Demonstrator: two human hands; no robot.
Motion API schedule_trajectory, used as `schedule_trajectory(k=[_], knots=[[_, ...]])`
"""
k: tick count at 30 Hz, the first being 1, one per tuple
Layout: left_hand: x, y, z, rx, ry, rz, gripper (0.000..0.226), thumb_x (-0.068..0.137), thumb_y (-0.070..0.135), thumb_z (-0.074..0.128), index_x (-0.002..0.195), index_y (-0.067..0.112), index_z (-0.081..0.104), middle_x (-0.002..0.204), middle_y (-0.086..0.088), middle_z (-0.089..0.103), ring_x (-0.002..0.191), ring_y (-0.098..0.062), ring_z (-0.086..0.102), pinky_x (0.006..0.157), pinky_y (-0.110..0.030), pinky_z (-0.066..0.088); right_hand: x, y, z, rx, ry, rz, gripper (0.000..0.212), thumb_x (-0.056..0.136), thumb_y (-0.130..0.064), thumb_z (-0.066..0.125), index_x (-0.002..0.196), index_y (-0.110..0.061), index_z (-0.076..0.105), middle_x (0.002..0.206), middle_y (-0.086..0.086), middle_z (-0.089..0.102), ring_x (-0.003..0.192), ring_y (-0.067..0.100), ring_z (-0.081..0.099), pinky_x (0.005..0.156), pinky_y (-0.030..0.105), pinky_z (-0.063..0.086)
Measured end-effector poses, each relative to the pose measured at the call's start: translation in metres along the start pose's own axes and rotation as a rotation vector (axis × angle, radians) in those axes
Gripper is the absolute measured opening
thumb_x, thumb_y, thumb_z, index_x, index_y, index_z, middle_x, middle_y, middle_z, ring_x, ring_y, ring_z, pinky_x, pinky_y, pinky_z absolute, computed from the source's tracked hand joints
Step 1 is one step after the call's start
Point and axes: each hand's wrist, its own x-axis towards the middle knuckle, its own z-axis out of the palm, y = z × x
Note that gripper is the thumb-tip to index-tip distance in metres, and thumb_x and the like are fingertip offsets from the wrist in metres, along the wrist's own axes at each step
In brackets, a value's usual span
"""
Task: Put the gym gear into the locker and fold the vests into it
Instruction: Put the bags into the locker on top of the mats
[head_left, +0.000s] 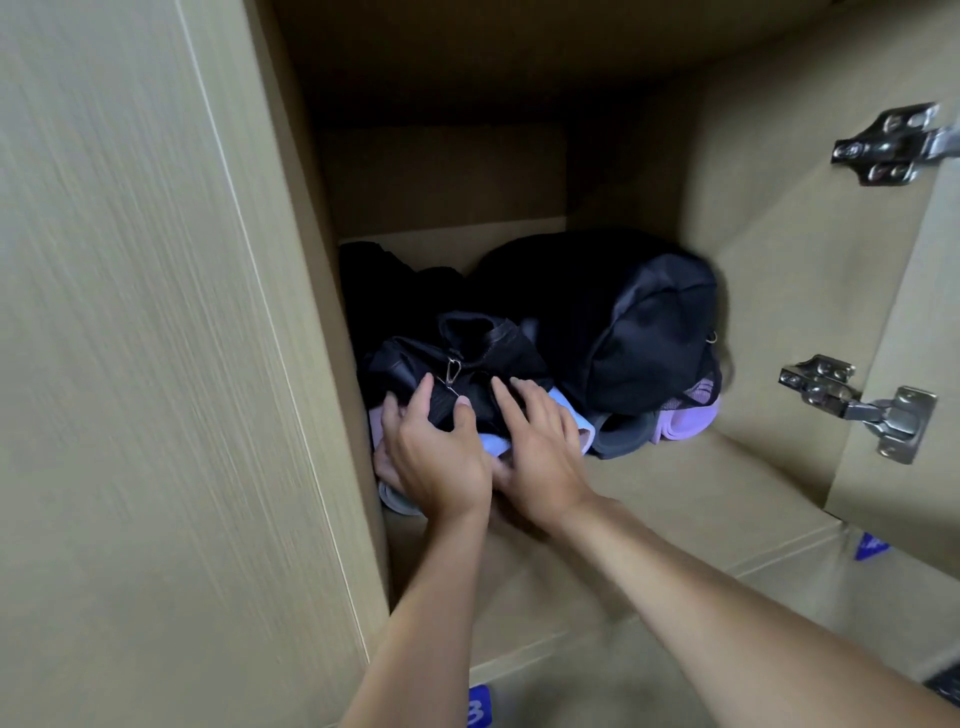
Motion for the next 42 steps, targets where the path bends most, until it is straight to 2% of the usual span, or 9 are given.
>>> schedule_trajectory(k=[3, 10, 13, 16, 21, 27, 34, 38, 42], knots=[[-0.009, -0.001, -0.011, 0.016, -0.050, 0.029, 0.046, 0.089, 0.032, 0.071, 0.134, 0.030, 0.062, 0.158, -0.006, 0.035, 0.144, -0.020, 0.035, 0.119, -0.037, 0.015, -0.011, 0.001, -0.017, 0.022, -0.013, 0.041, 0.081, 0.091, -0.053, 0.059, 0.157, -0.025, 0.019, 0.164, -0.001, 0.014, 0.151, 0.015, 0.004, 0.117, 0.029, 0.004], [-0.048, 0.008, -0.048, 0.126, -0.271, 0.170, 0.064, 0.091, 0.036, 0.068, 0.149, 0.024, 0.043, 0.165, -0.013, 0.008, 0.151, -0.025, 0.014, 0.122, -0.042, 0.014, -0.072, -0.003, -0.062, 0.026, -0.075, 0.152, 0.073, 0.096, -0.038, 0.059, 0.156, -0.017, 0.022, 0.160, 0.003, 0.023, 0.147, 0.020, 0.018, 0.118, 0.034, 0.020], [-0.092, 0.009, -0.059, 0.087, -0.354, 0.283, 0.051, 0.090, 0.028, 0.067, 0.138, 0.019, 0.054, 0.154, -0.018, 0.030, 0.139, -0.033, 0.034, 0.116, -0.043, 0.028, -0.119, 0.005, -0.087, -0.003, -0.042, 0.214, 0.065, 0.095, -0.031, 0.059, 0.152, -0.015, 0.032, 0.150, 0.007, 0.036, 0.139, 0.027, 0.032, 0.113, 0.041, 0.031], [-0.150, 0.006, -0.054, 0.013, -0.479, 0.401, 0.032, 0.084, 0.027, 0.061, 0.112, 0.016, 0.069, 0.120, -0.012, 0.061, 0.113, -0.028, 0.055, 0.102, -0.041, 0.042, -0.181, 0.020, -0.114, -0.036, 0.007, 0.308, 0.055, 0.093, -0.021, 0.060, 0.144, -0.008, 0.042, 0.140, 0.015, 0.046, 0.131, 0.035, 0.041, 0.108, 0.045, 0.035], [-0.264, -0.010, -0.040, -0.099, -0.856, 0.336, 0.013, 0.088, 0.012, 0.062, 0.098, 0.017, 0.069, 0.103, -0.007, 0.068, 0.099, -0.024, 0.062, 0.095, -0.040, 0.048, -0.303, 0.054, -0.160, -0.128, 0.041, 0.519, 0.043, 0.094, -0.017, 0.055, 0.136, -0.007, 0.049, 0.129, 0.017, 0.053, 0.120, 0.035, 0.048, 0.102, 0.046, 0.039], [-0.408, -0.046, -0.038, -0.028, -1.323, 0.282, 0.015, 0.090, 0.013, 0.063, 0.084, 0.026, 0.062, 0.076, 0.014, 0.064, 0.080, -0.015, 0.066, 0.076, -0.025, 0.048, -0.468, 0.087, -0.199, -0.252, 0.026, 0.891, 0.041, 0.096, -0.021, 0.053, 0.137, -0.013, 0.051, 0.130, 0.011, 0.054, 0.120, 0.031, 0.047, 0.101, 0.046, 0.040], [-0.562, -0.075, -0.038, 0.070, -1.693, 0.316, 0.001, 0.089, 0.022, 0.066, 0.090, 0.022, 0.065, 0.083, 0.007, 0.067, 0.086, -0.021, 0.067, 0.085, -0.035, 0.053, -0.649, 0.113, -0.236, -0.296, 0.131, 1.440, 0.039, 0.098, -0.033, 0.050, 0.133, -0.016, 0.048, 0.130, 0.007, 0.051, 0.125, 0.031, 0.043, 0.097, 0.040, 0.037], [-0.619, -0.091, -0.022, 0.181, -1.781, 0.344, 0.021, 0.088, 0.025, 0.069, 0.105, 0.012, 0.069, 0.102, -0.005, 0.070, 0.099, -0.025, 0.065, 0.089, -0.032, 0.048, -0.715, 0.129, -0.237, -0.217, 0.239, 1.674, 0.052, 0.094, -0.044, 0.057, 0.138, -0.019, 0.045, 0.139, 0.007, 0.050, 0.130, 0.030, 0.045, 0.104, 0.043, 0.035], [-0.657, -0.114, 0.005, 0.320, -1.844, 0.321, 0.045, 0.090, 0.031, 0.069, 0.129, 0.011, 0.058, 0.133, -0.005, 0.061, 0.124, -0.023, 0.055, 0.103, -0.031, 0.042, -0.748, 0.147, -0.216, -0.125, 0.205, 1.767, 0.072, 0.086, -0.060, 0.062, 0.143, -0.021, 0.040, 0.143, 0.005, 0.048, 0.133, 0.028, 0.045, 0.107, 0.043, 0.036]])
